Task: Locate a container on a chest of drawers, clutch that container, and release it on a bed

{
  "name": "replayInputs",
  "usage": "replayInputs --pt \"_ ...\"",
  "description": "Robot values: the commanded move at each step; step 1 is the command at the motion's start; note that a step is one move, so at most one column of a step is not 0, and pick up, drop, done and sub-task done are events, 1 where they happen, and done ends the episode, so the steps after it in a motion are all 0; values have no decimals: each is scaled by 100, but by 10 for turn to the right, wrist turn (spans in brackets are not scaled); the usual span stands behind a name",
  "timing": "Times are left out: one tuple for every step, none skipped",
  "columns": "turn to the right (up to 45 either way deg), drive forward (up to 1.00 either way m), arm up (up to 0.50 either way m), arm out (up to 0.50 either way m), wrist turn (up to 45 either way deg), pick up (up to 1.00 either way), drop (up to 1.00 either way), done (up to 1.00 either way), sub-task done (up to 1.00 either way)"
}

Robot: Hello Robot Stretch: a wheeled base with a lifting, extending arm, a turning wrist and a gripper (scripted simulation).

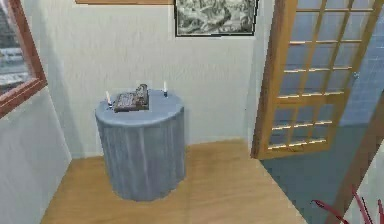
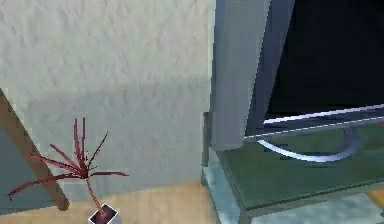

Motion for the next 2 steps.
replayInputs --pt "0 50 0 0 0 0 0 0 0" --pt "450 0 0 0 0 0 0 0 0"
